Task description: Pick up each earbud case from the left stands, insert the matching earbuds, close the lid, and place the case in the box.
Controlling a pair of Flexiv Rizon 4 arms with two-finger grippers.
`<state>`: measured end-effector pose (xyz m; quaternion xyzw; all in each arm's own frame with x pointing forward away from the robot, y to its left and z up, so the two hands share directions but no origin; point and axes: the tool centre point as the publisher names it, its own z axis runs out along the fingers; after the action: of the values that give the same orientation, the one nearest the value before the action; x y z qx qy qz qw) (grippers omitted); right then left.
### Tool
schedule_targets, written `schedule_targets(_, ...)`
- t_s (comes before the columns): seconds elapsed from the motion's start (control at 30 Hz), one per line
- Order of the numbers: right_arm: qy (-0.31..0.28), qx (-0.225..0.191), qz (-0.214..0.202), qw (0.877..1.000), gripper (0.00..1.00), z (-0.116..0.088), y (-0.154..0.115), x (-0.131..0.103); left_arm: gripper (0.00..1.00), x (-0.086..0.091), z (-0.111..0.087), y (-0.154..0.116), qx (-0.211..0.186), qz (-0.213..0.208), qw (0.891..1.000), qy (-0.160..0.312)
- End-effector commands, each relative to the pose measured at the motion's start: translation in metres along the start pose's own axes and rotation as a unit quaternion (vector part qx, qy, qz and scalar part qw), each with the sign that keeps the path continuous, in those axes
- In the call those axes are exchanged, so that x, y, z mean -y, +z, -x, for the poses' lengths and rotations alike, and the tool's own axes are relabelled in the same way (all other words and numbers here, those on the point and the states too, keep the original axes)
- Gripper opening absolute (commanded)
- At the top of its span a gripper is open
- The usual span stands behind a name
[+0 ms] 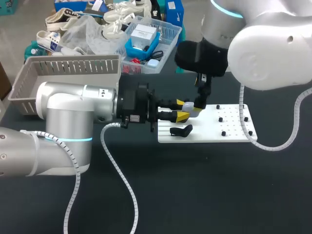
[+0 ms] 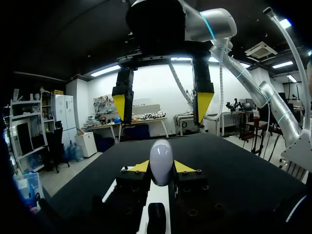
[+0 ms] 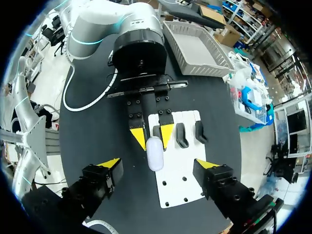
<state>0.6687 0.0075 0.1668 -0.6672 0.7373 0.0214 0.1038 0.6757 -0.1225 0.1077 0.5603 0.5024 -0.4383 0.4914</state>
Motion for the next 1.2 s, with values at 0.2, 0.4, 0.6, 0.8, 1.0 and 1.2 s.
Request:
schedule_targets(0.2, -0.019, -0.025, 0.022, 0.999, 0.69, 0.002, 0.003, 0.005, 0.0, 0.001, 0.0, 0.001, -0.001, 0.003, 1.0, 0.001)
schedule_targets(0.4, -0.013, -0.036, 0.023, 0.999, 0.57, 0.001, 0.01, 0.002, 0.0, 0.001, 0.0, 0.001, -0.001, 0.003, 1.0, 0.001)
schedule_targets(0.6, -0.019, -0.046, 0.03, 0.998, 0.44, 0.0, 0.017, -0.004, 0.0, 0.001, 0.0, 0.001, -0.001, 0.003, 1.0, 0.001)
schedule_targets(0.8, -0.019, -0.057, 0.021, 0.998, 0.47, -0.003, 0.019, -0.004, 0.0, 0.001, 0.0, 0.001, -0.001, 0.003, 1.0, 0.001)
schedule_targets(1.0, -0.016, -0.054, 0.022, 0.998, 0.47, -0.005, 0.023, -0.004, 0.0, 0.001, 0.0, 0.001, -0.001, 0.003, 1.0, 0.001)
schedule_targets(1.2, -0.014, -0.049, 0.023, 0.998, 0.44, -0.006, 0.027, -0.004, 0.0, 0.001, 0.0, 0.001, -0.001, 0.003, 1.0, 0.001)
